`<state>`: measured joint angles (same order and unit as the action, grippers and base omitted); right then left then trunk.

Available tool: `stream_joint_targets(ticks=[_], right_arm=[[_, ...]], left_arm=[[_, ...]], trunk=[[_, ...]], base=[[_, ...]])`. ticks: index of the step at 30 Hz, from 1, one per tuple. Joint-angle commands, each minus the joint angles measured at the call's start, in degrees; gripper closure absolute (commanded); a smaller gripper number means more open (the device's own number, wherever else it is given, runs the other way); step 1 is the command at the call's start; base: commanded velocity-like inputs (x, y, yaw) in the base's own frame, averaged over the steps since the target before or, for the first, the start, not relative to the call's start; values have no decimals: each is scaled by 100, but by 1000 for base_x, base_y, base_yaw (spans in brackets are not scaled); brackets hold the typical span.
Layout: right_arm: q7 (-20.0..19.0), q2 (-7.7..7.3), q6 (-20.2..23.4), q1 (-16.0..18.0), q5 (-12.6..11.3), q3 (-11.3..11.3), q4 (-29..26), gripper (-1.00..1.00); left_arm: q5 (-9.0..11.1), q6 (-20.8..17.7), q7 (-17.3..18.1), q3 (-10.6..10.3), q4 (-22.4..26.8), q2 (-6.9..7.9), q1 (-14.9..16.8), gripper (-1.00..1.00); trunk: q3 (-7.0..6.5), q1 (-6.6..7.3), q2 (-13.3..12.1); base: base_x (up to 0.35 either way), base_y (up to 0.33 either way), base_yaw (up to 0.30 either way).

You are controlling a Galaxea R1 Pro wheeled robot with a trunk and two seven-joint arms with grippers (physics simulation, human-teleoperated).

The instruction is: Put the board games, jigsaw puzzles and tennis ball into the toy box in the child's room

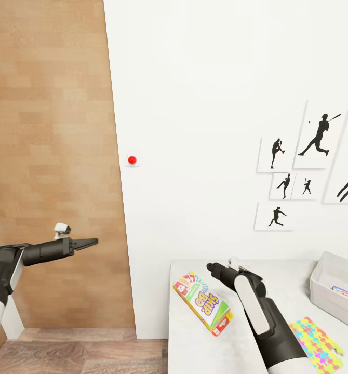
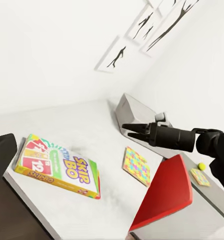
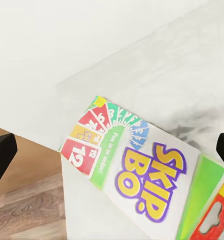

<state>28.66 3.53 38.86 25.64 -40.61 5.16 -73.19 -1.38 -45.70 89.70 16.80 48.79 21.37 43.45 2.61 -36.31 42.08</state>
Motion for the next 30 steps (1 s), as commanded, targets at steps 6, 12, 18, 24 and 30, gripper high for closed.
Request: stream_joint_targets(ticks=[6, 12, 18, 24, 30], right_arm=[[81, -21, 22, 62, -49, 34, 67, -100], [82, -11, 11, 71, -40, 172, 70, -100], [91, -22, -19, 73, -36, 402, 65, -100], [88, -24, -30, 71, -35, 466, 72, -100], [84, -27, -49, 24, -32, 474, 33, -100]], left_arm=[[-18, -61, 30, -172, -1, -61, 5, -100], [-16, -66, 14, -208, -1, -106, 5, -100], [-8, -63, -7, -212, -1, -114, 5, -100], [-10, -62, -5, -217, -1, -115, 5, -100], [-4, -62, 0, -219, -1, -116, 5, -100]], trunk=[[11, -2, 9], [11, -2, 9], [33, -2, 9], [76, -2, 9], [91, -2, 9]], base=[[1, 0, 0], [60, 81, 0], [36, 40, 0], [7, 8, 0], [2, 2, 0]])
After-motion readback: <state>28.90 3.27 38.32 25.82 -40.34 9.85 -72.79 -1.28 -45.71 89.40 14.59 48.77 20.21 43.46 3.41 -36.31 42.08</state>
